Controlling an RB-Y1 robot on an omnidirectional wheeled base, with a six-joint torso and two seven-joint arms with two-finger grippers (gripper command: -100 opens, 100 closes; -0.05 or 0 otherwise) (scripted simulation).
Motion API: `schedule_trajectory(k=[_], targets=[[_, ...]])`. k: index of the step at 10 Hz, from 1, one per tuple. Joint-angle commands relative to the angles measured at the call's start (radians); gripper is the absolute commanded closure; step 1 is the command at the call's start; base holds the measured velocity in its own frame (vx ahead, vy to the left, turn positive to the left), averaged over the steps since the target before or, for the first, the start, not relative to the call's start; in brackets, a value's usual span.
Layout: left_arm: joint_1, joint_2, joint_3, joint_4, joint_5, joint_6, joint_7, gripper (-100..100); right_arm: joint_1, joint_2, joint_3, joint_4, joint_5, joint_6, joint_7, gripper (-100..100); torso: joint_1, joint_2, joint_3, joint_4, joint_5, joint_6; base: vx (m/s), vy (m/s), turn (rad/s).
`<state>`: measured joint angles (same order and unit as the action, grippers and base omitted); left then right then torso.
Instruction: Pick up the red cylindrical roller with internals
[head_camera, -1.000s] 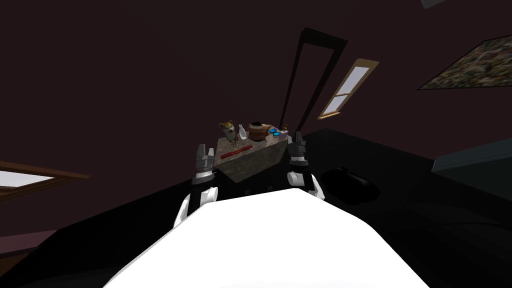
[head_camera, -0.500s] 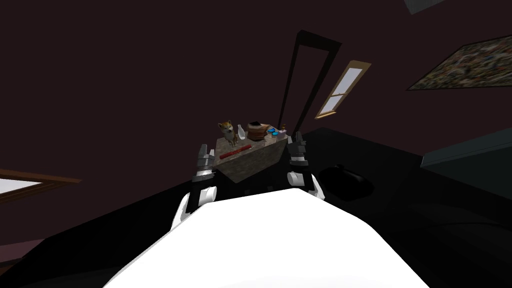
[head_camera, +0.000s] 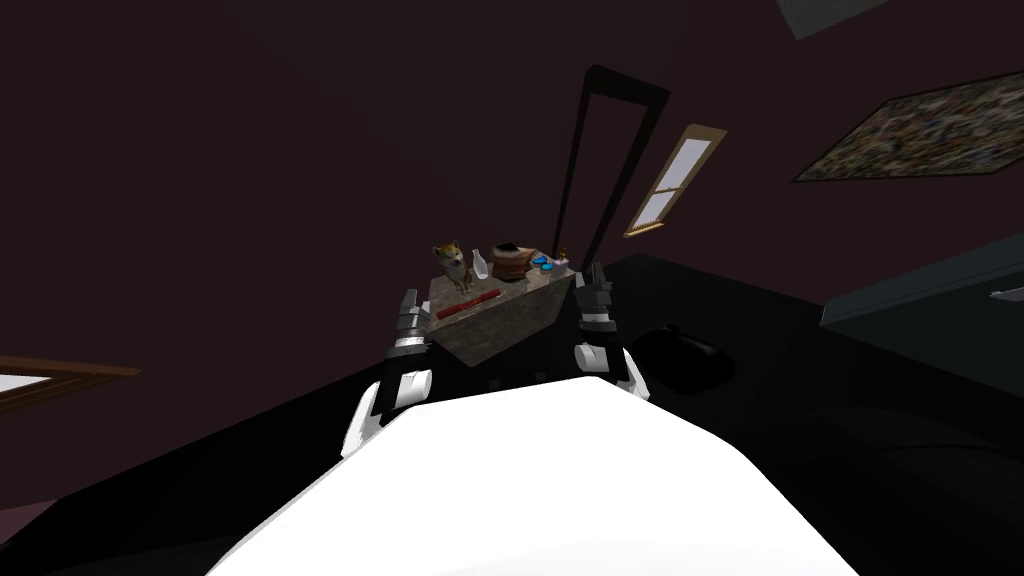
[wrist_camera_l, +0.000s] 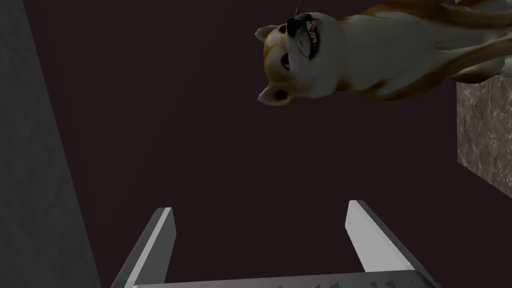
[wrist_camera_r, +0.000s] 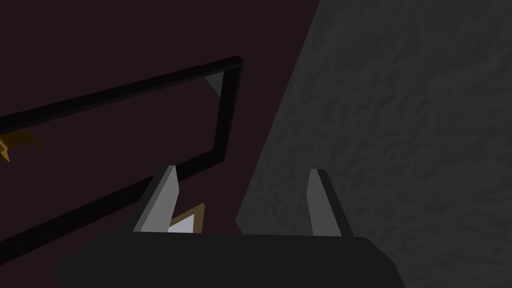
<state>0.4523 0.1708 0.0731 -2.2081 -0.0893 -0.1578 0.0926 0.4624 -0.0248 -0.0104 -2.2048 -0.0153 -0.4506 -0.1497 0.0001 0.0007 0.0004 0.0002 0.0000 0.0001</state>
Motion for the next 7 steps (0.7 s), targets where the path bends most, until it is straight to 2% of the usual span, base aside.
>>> schedule_trajectory(k=[1, 3, 4, 7], targets=[[0.001, 0.004, 0.006, 0.001, 0.004, 0.047, 0.009, -100, 0.000, 0.000, 0.000, 0.000, 0.000, 0.000, 0.000, 0, 0.000, 0.000, 0.000, 0.000, 0.000, 0.000, -0.010, -0.001, -0.039], [-0.009, 0.011, 0.016, 0.006, 0.011, 0.105, 0.022, -100, 0.000, 0.000, 0.000, 0.000, 0.000, 0.000, 0.000, 0, 0.000, 0.000, 0.000, 0.000, 0.000, 0.000, -0.007, -0.005, -0.053], [-0.009, 0.011, 0.016, 0.006, 0.011, 0.108, 0.022, -100, 0.000, 0.000, 0.000, 0.000, 0.000, 0.000, 0.000, 0, 0.000, 0.000, 0.000, 0.000, 0.000, 0.000, 0.000, 0.000, 0.000], [-0.027, 0.024, 0.036, 0.015, 0.027, 0.201, 0.048, -100, 0.000, 0.000, 0.000, 0.000, 0.000, 0.000, 0.000, 0, 0.000, -0.001, 0.000, 0.000, 0.000, 0.000, -0.001, -0.008, -0.055]])
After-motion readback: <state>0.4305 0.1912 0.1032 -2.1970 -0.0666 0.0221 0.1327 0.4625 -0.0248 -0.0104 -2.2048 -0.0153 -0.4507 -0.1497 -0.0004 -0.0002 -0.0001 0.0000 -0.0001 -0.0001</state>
